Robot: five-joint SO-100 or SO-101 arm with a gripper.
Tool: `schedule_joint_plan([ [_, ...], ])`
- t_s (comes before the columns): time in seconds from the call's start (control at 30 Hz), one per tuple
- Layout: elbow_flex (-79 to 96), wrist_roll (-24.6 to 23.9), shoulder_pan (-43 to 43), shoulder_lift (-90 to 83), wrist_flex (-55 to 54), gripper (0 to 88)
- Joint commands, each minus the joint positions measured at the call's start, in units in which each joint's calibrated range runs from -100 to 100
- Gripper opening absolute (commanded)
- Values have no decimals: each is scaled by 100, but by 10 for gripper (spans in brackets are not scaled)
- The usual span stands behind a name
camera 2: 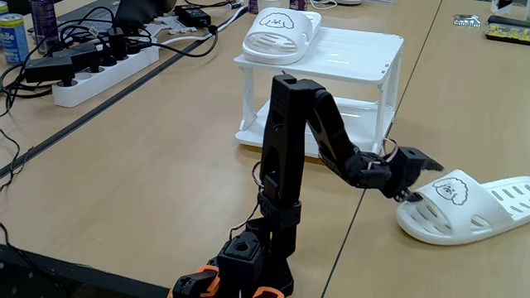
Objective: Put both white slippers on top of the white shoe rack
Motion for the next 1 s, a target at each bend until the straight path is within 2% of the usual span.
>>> schedule_joint_plan([
  [0.0, -258, 42, -347, -54, -256, 271],
  [0.43, 121, 42, 154, -37, -265, 271],
  [0.97, -871, 42, 343, 502, -265, 271],
])
